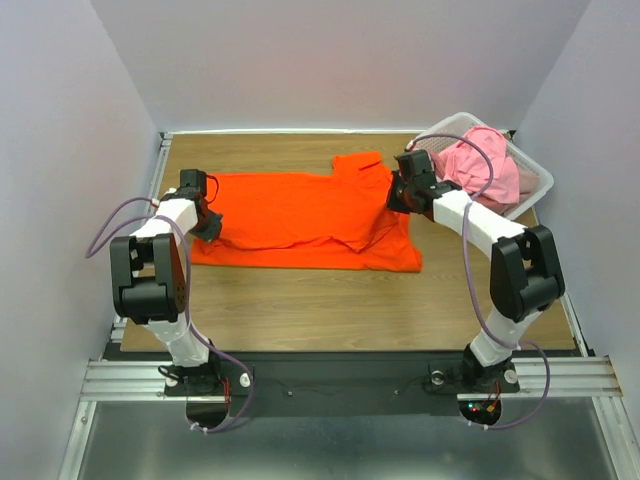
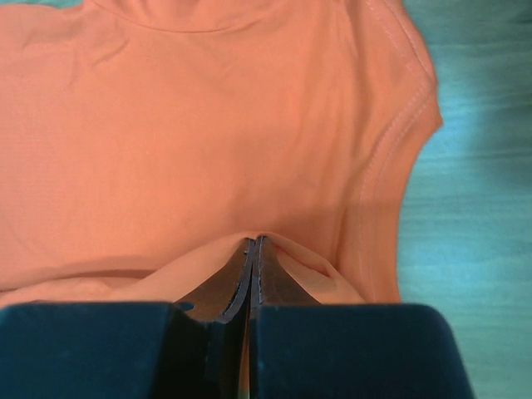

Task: Fold and stack the t-shirts
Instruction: Fold the tshirt

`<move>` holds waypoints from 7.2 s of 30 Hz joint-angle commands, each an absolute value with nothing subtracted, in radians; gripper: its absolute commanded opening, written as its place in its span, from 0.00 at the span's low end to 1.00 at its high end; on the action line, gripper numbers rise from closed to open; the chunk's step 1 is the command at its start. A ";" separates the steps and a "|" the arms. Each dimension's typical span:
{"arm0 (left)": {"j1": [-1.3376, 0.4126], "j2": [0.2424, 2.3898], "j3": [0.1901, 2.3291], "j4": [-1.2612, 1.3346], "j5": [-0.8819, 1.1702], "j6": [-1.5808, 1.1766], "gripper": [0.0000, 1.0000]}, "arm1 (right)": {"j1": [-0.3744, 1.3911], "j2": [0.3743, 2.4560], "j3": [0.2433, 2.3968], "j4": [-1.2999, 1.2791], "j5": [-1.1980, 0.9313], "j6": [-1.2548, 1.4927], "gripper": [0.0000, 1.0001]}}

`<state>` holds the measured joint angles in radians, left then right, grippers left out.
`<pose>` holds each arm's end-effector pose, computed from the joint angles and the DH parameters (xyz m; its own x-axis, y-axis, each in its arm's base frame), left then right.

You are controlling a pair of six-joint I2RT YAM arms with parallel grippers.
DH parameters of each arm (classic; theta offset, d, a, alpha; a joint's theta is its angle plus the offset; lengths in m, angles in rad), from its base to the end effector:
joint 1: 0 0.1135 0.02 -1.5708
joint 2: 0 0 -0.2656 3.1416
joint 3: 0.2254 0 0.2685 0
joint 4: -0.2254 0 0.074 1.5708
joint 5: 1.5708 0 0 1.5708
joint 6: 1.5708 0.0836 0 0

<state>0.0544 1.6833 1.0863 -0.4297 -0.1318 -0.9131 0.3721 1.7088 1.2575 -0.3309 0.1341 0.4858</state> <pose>0.3800 0.0317 0.1457 -0.4258 -0.8089 -0.4054 -0.7506 0.5660 -0.3409 0.4042 0.1457 0.2059 -0.7076 0.2206 -0.6713 0.0661 0.9665 0.2479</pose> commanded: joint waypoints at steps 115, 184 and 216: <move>-0.127 1.678 1.032 -0.090 -0.058 -0.729 0.99 | 0.534 1.614 0.836 -0.101 -0.009 0.571 1.00; -0.009 1.955 1.513 -0.374 -0.273 -0.727 0.99 | 0.528 1.506 0.733 -0.161 0.126 0.584 1.00; -0.251 1.582 0.672 -0.287 -0.106 -0.902 0.98 | 0.528 1.142 0.483 -0.330 0.038 0.730 1.00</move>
